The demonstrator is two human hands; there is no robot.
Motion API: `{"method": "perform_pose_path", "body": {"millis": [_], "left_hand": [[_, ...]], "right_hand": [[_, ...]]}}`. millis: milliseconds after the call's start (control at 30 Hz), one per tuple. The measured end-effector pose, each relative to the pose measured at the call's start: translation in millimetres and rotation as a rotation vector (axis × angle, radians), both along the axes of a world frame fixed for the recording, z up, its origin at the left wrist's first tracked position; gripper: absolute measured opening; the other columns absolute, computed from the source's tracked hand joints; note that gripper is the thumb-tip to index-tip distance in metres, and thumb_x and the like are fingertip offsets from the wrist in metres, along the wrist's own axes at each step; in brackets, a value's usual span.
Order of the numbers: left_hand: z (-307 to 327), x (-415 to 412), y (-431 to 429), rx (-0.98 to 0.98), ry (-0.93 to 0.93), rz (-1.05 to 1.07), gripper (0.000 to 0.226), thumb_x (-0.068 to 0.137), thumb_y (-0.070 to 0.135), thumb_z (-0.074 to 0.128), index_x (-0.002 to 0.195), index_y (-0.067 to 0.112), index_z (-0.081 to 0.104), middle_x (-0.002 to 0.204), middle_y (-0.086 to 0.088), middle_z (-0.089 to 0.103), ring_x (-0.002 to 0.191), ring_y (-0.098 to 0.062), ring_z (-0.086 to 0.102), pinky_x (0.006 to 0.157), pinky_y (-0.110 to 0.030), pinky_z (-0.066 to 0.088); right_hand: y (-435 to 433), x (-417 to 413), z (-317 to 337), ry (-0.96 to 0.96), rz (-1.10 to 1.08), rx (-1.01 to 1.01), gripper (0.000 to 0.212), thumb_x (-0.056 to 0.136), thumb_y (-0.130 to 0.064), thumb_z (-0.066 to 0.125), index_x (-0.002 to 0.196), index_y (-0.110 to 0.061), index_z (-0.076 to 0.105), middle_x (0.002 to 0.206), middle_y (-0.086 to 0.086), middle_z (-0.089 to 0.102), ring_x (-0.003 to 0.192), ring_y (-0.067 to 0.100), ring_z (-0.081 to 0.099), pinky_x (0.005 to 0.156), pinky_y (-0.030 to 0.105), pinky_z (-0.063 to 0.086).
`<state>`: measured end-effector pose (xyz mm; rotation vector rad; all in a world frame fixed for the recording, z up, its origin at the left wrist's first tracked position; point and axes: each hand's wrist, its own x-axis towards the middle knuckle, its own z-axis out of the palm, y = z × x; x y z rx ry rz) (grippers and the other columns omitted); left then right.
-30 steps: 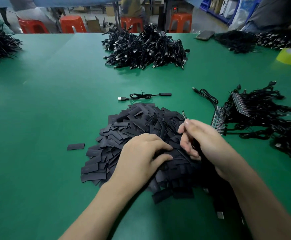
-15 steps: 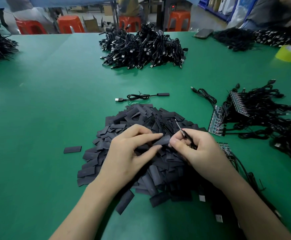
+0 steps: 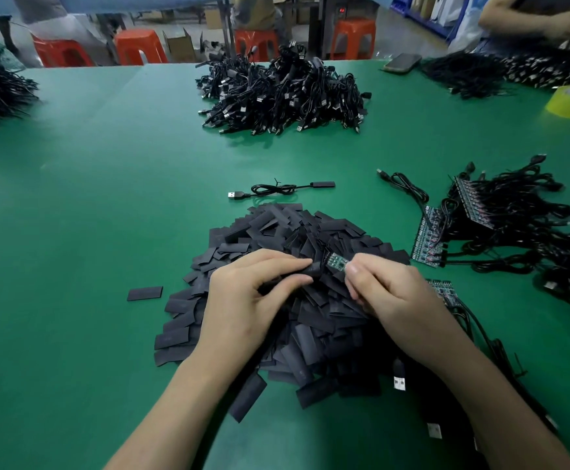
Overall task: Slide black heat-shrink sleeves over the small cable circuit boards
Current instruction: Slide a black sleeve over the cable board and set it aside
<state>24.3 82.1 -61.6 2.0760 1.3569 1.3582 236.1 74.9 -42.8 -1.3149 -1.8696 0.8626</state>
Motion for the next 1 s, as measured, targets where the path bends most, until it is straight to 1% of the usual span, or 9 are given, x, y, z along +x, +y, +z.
{"method": "perform_pose_path", "body": {"millis": [167,267,367,433,567,700,800,900,1000], "left_hand": [[-0.8,-0.5,1.3,0.022,-0.013,-0.009,0.014,0.085,0.018,0.080,0.099,0.016,0.082,0.097,0.010,0.076,0.093,-0.001,0.070,0.085,-0.017,0.052],[-2.1,-1.1,2.3,0.033,-0.006,-0.005,0.014,0.085,0.018,0.081,0.099,0.016,0.083,0.098,0.010,0.076,0.092,-0.002,0.070,0.085,-0.020,0.054],[-4.4,-2.2,2.3,0.069,0.061,-0.008,0.015,0.088,0.024,0.079,0.102,0.019,0.082,0.100,0.011,0.075,0.092,-0.004,0.070,0.081,-0.029,0.057],[-4.5,-4.0,2.6,0.126,0.144,-0.008,0.017,0.091,0.030,0.076,0.105,0.022,0.081,0.102,0.012,0.074,0.090,-0.006,0.070,0.077,-0.032,0.058],[-4.8,-8.2,5.3,0.224,0.244,-0.024,0.017,0.095,0.031,0.074,0.110,0.024,0.080,0.103,0.011,0.073,0.085,-0.010,0.070,0.072,-0.033,0.057],[-6.5,-8.4,4.7,0.175,0.207,-0.046,0.019,0.095,0.030,0.073,0.111,0.023,0.079,0.105,0.012,0.071,0.088,-0.005,0.068,0.075,-0.029,0.056],[-8.0,-7.2,4.1,0.127,0.177,-0.066,0.020,0.095,0.026,0.073,0.113,0.019,0.078,0.107,0.011,0.069,0.092,-0.003,0.066,0.081,-0.024,0.055],[-7.5,-7.2,4.0,0.124,0.183,-0.072,0.020,0.095,0.024,0.073,0.114,0.018,0.077,0.107,0.011,0.068,0.091,-0.004,0.066,0.080,-0.025,0.055],[-4.6,-5.4,2.5,0.217,0.280,-0.049,0.019,0.100,0.026,0.068,0.116,0.020,0.077,0.111,0.008,0.069,0.090,-0.008,0.067,0.075,-0.030,0.056]], "right_hand": [[-1.0,-2.0,0.5,-0.033,0.026,-0.022,0.044,0.107,-0.030,0.048,0.067,-0.016,0.038,0.060,0.001,0.038,0.057,0.008,0.035,0.056,0.030,0.026],[-1.7,-3.0,1.5,-0.068,0.035,-0.013,0.044,0.106,-0.029,0.048,0.068,-0.012,0.039,0.063,0.010,0.040,0.056,0.008,0.034,0.055,0.031,0.025],[-2.3,-3.7,2.8,-0.094,0.047,-0.020,0.044,0.106,-0.029,0.049,0.068,-0.008,0.039,0.062,0.010,0.040,0.055,0.008,0.033,0.054,0.031,0.025],[-2.6,-4.0,3.0,-0.116,0.057,-0.019,0.045,0.105,-0.030,0.050,0.067,-0.009,0.037,0.058,0.003,0.035,0.055,0.006,0.032,0.054,0.030,0.024],[-1.9,-3.1,2.4,-0.131,0.065,-0.006,0.045,0.104,-0.031,0.050,0.066,-0.010,0.037,0.057,-0.006,0.034,0.054,0.006,0.032,0.053,0.028,0.023],[-2.6,-3.6,2.2,-0.152,0.075,0.008,0.045,0.103,-0.035,0.049,0.065,-0.013,0.037,0.056,-0.003,0.035,0.053,0.009,0.032,0.053,0.029,0.024],[-2.7,-4.4,2.3,-0.189,0.069,0.031,0.045,0.102,-0.036,0.049,0.066,-0.011,0.039,0.058,0.006,0.041,0.056,0.021,0.039,0.056,0.038,0.030],[-3.0,-4.7,2.3,-0.199,0.062,0.039,0.044,0.102,-0.037,0.048,0.065,-0.013,0.038,0.058,0.005,0.043,0.056,0.021,0.041,0.057,0.039,0.031],[-2.9,-4.0,0.3,-0.219,0.063,0.044,0.045,0.103,-0.036,0.049,0.065,-0.015,0.037,0.057,0.004,0.042,0.056,0.022,0.042,0.057,0.043,0.034]]}}
